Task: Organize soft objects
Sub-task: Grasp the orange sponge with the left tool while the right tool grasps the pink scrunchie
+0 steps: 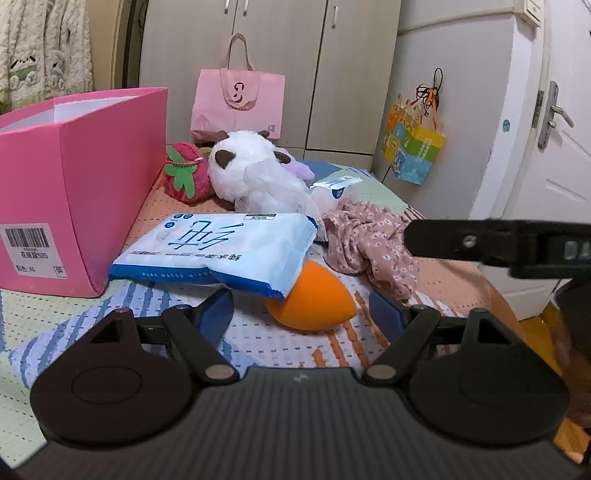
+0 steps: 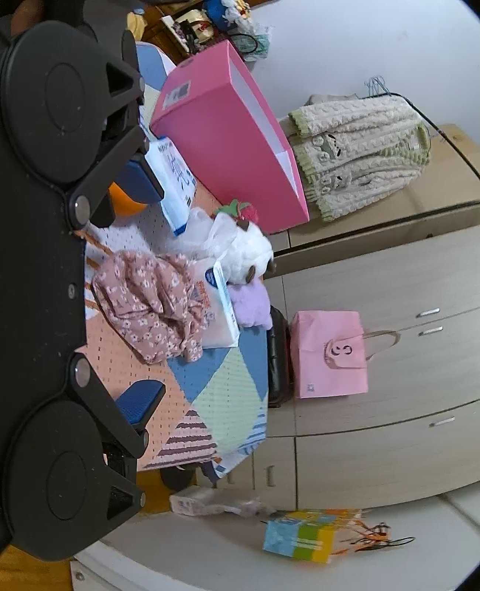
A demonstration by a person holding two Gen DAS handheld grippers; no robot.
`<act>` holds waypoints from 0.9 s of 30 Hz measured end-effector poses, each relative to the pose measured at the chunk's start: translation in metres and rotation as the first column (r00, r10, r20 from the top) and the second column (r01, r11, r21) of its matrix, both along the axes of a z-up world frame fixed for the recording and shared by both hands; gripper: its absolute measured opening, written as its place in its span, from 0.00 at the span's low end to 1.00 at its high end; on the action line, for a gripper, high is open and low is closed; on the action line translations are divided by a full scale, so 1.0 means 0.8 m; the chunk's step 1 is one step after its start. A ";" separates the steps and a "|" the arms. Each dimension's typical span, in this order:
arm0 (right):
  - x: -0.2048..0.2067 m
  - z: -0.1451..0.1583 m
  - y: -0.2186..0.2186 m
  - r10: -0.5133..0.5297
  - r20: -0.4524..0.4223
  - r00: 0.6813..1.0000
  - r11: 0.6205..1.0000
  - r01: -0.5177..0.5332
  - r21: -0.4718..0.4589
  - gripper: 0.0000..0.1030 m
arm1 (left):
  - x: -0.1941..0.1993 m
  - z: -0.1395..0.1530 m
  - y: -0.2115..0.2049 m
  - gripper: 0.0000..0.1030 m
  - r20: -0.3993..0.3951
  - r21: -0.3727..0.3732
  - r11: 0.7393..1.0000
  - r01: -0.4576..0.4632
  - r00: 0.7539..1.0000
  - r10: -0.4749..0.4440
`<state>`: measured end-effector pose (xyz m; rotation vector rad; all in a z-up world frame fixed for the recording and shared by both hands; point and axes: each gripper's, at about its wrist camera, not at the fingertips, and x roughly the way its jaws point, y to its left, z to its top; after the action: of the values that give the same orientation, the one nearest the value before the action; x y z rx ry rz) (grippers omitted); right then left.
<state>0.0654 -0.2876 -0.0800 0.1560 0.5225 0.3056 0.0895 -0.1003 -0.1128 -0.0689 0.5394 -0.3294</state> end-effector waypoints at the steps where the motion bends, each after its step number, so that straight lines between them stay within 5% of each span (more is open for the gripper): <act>1: 0.005 -0.003 0.000 0.007 -0.007 1.000 1.000 -0.007 0.006 1.00 | 0.001 0.000 -0.001 0.78 0.002 0.000 1.000 -0.006 1.000 0.006; 9: 0.040 -0.030 0.001 0.010 -0.044 0.999 1.000 -0.010 -0.001 1.00 | 0.003 0.000 0.000 0.47 0.005 -0.025 1.000 0.005 1.000 -0.005; 20: 0.057 -0.041 0.008 0.026 0.001 1.000 0.999 -0.026 -0.032 0.97 | 0.002 -0.001 -0.006 0.46 0.023 -0.008 1.000 0.001 1.000 -0.001; 23: 0.057 -0.044 0.019 0.020 0.018 1.000 0.995 -0.018 -0.098 0.83 | 0.003 0.001 -0.002 0.46 0.008 -0.028 1.000 0.005 1.000 -0.004; 27: 0.046 -0.043 0.024 0.033 0.043 0.999 0.990 -0.026 -0.138 0.48 | 0.005 0.005 -0.002 0.44 -0.013 -0.030 0.999 0.030 0.999 -0.031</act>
<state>0.1023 -0.2681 -0.1148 0.0074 0.4996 0.3001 0.0932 -0.1017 -0.1090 -0.0914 0.5490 -0.3670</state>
